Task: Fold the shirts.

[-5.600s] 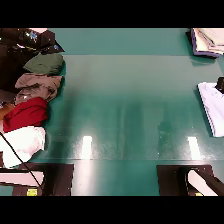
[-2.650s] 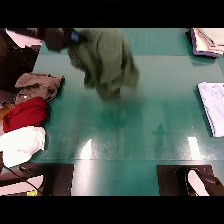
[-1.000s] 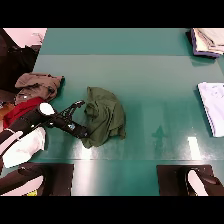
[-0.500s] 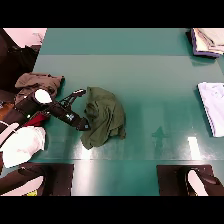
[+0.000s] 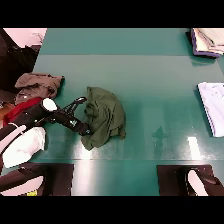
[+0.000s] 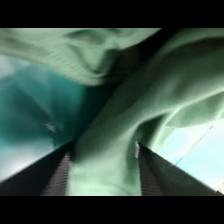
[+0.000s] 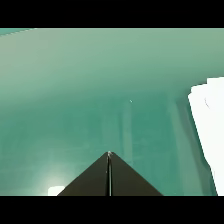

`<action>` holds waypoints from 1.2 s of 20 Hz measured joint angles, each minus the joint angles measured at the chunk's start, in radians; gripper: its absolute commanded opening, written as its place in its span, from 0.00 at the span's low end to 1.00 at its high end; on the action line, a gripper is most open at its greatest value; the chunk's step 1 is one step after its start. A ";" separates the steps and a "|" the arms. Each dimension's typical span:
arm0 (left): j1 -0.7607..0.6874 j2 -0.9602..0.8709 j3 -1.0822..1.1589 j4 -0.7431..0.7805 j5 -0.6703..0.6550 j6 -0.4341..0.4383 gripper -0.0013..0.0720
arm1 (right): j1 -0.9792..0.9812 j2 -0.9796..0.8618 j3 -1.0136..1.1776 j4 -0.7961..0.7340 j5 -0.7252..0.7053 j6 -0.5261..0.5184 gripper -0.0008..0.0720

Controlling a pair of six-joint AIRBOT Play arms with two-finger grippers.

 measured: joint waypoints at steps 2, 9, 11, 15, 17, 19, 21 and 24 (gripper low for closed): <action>0.000 -0.004 -0.004 -0.022 -0.001 0.007 0.05 | 0.000 0.000 0.000 0.001 0.002 0.000 0.04; 0.054 0.129 0.257 -0.019 -0.175 -0.053 0.05 | 0.093 -0.071 0.000 0.146 0.126 0.000 0.60; 0.080 0.197 0.406 -0.011 -0.227 -0.074 0.05 | 0.189 -0.134 0.000 0.171 0.160 0.000 0.71; 0.101 0.284 0.677 0.026 -0.278 -0.105 0.05 | 0.436 -0.319 0.000 0.193 0.172 0.000 0.71; 0.105 0.301 0.770 0.062 -0.290 -0.122 0.05 | 0.542 -0.429 0.000 0.200 0.150 0.000 0.71; 0.106 0.309 0.821 0.109 -0.296 -0.147 0.05 | 0.635 -0.542 -0.001 0.226 0.121 -0.001 0.71; 0.108 0.313 0.848 0.155 -0.301 -0.177 0.05 | 0.705 -0.639 0.000 0.276 0.076 -0.011 0.71; 0.108 0.315 0.866 0.196 -0.308 -0.203 0.05 | 0.777 -0.754 0.000 0.366 0.010 -0.028 0.71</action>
